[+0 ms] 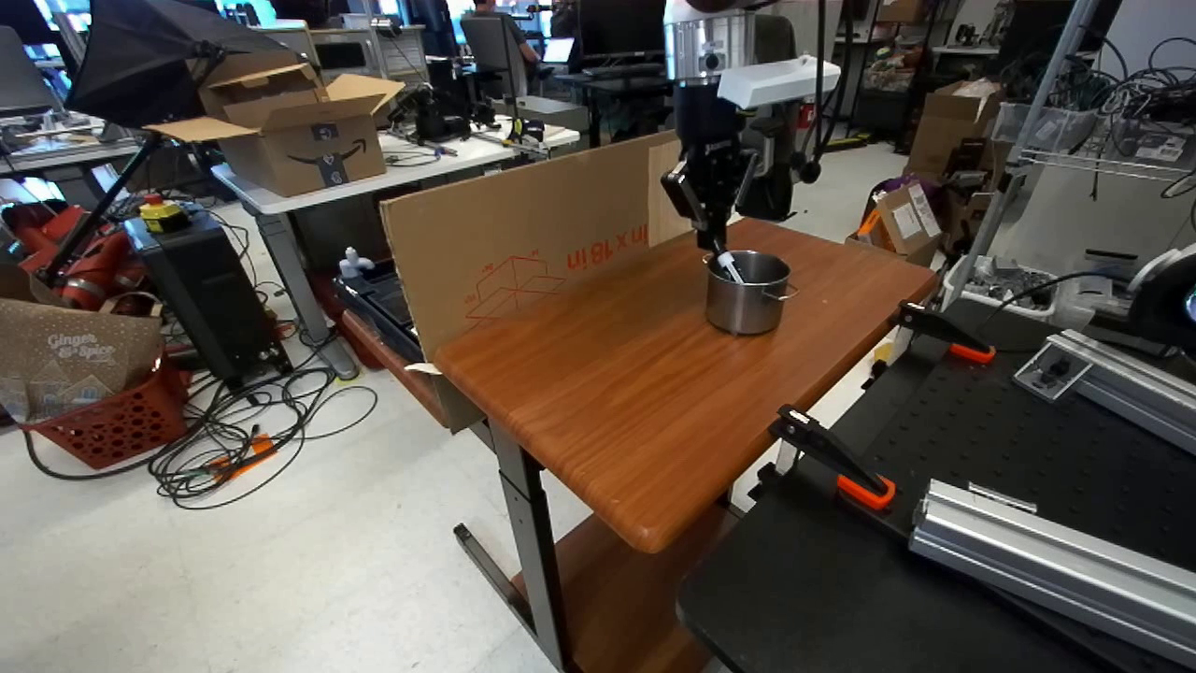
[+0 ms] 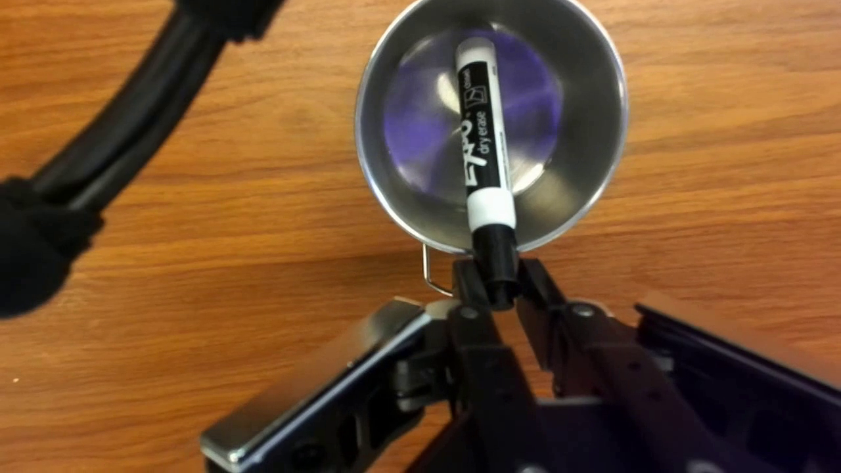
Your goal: Remove the marker from the pot and put it on the table
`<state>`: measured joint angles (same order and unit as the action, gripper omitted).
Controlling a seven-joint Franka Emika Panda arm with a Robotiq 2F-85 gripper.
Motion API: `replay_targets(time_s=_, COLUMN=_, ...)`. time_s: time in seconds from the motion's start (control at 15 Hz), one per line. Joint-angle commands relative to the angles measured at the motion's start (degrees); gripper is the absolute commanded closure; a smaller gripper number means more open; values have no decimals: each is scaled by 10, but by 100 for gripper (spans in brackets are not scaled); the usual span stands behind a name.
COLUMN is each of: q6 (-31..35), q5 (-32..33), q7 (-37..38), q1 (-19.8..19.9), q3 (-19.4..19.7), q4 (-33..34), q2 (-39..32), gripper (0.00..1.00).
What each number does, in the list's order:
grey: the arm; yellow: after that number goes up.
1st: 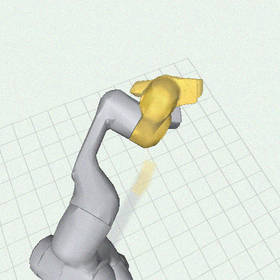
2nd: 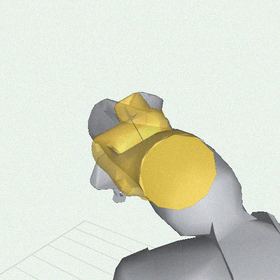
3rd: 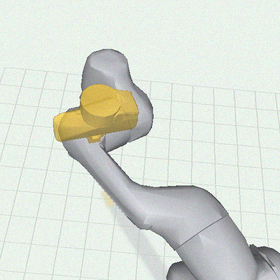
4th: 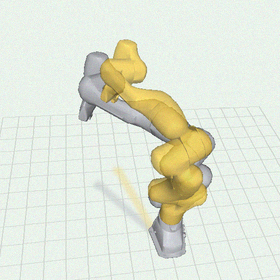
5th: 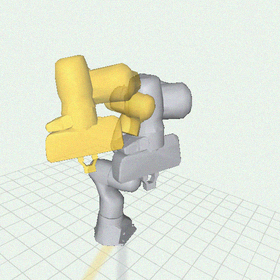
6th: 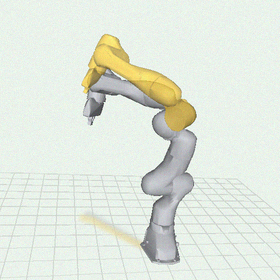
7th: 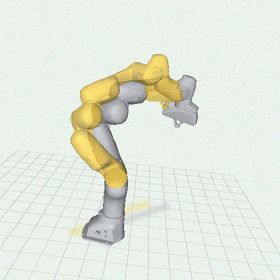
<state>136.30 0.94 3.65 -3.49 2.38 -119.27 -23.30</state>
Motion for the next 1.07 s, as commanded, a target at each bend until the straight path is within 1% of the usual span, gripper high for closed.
replay_targets(time_s=0.0, q6=0, q5=17, q7=10, q1=2, q3=-1, q4=6, q2=-1, gripper=95)
replay_targets(time_s=0.47, q6=19, q5=11, q7=-1, q1=7, q3=-4, q4=-26, q2=51, gripper=95)
replay_targets(time_s=0.67, q6=36, q5=5, q7=1, q1=10, q3=-5, q4=-46, q2=90, gripper=95)
replay_targets(time_s=1.0, q6=33, q5=-19, q7=-8, q1=15, q3=-14, q4=-55, q2=156, gripper=95)
